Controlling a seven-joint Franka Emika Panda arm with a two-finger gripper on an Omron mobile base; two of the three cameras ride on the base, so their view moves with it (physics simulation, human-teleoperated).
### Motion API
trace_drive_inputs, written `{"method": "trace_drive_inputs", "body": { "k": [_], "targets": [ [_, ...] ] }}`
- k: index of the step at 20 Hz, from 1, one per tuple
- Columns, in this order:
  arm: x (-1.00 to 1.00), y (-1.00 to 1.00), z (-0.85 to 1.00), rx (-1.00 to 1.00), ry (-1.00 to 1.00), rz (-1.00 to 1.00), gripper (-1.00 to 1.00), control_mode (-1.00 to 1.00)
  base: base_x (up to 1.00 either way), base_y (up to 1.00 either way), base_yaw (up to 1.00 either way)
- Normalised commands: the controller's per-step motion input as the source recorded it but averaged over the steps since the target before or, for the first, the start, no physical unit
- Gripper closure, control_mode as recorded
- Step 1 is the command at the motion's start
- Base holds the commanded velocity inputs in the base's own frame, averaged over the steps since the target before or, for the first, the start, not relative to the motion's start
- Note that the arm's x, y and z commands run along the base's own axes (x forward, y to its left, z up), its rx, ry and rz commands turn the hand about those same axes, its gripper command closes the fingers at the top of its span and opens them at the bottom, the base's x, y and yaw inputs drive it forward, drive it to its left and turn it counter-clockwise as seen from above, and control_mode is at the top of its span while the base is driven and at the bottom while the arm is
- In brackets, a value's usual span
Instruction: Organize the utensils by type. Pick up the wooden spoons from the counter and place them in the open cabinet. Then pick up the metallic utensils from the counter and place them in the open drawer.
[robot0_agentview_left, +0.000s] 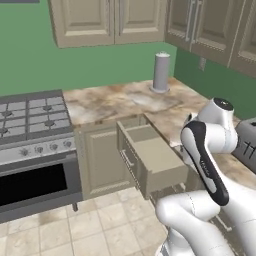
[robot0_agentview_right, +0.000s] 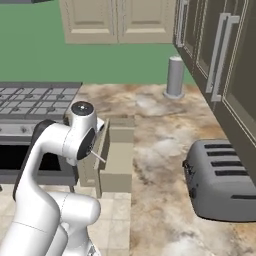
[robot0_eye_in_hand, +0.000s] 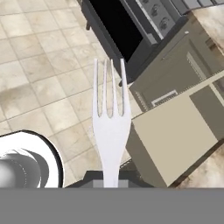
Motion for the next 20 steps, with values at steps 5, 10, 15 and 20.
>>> {"method": "trace_drive_inputs", "body": {
  "k": [5,10,15,20],
  "targets": [
    [0.0,0.0,0.0,0.0,0.0,0.0,1.0,1.0,0.43,-0.11,0.21],
    [0.0,0.0,0.0,0.0,0.0,0.0,1.0,1.0,0.47,-0.17,0.19],
    [0.0,0.0,0.0,0.0,0.0,0.0,1.0,1.0,0.49,-0.26,0.07],
    [0.0,0.0,0.0,0.0,0.0,0.0,1.0,1.0,0.32,-0.27,0.0]
  ]
}}
